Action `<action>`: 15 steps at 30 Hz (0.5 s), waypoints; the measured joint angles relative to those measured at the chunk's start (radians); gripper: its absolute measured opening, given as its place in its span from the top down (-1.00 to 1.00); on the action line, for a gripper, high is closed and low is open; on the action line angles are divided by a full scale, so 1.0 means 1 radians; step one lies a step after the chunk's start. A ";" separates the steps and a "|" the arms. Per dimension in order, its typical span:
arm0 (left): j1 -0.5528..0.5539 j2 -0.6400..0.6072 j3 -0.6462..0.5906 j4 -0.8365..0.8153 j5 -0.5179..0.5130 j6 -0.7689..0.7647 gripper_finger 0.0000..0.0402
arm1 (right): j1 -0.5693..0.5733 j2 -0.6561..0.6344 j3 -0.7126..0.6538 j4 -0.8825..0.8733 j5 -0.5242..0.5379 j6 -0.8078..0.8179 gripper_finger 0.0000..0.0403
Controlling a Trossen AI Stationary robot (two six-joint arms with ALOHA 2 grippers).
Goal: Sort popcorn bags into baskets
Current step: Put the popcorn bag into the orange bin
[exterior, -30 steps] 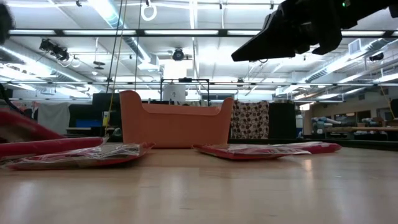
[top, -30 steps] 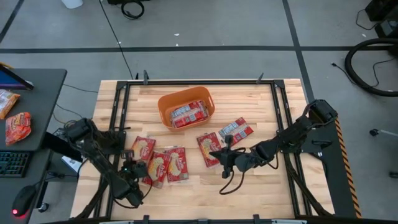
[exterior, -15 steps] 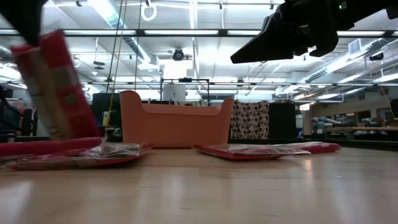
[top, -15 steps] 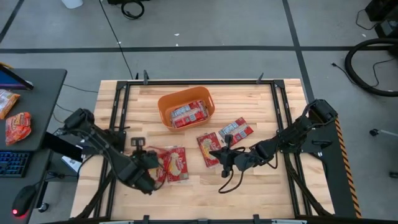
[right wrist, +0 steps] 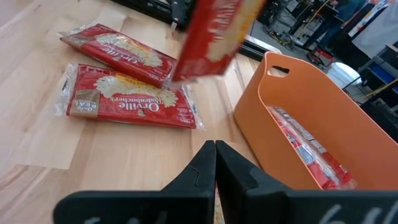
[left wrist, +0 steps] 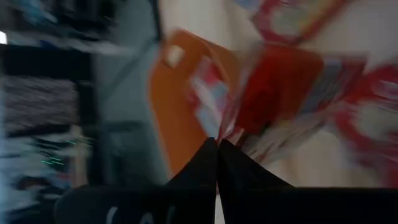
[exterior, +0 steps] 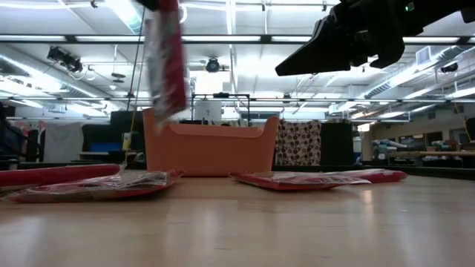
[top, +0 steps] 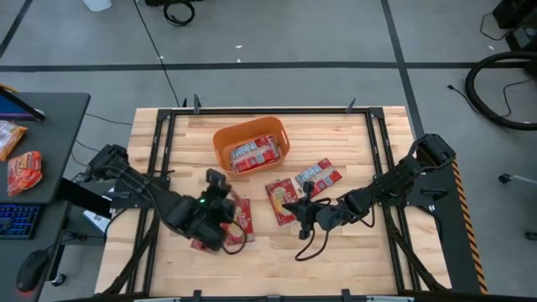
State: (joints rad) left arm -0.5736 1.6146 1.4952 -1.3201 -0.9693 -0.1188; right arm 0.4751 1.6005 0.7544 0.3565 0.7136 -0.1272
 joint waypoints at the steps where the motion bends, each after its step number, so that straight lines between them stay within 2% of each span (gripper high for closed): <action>1: 0.012 0.000 0.000 0.029 -0.030 0.055 0.98 | 0.000 0.000 0.000 0.000 0.000 0.000 0.95; 8: 0.142 0.000 0.000 0.155 -0.129 0.389 0.97 | -0.001 0.000 0.000 0.000 0.000 -0.002 0.95; 15: 0.313 0.000 0.000 0.225 -0.121 0.615 0.97 | -0.001 0.000 0.000 0.000 0.000 -0.002 0.95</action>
State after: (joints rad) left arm -0.2611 1.6146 1.4952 -1.0955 -1.0907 0.4957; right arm 0.4744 1.6005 0.7540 0.3561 0.7139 -0.1295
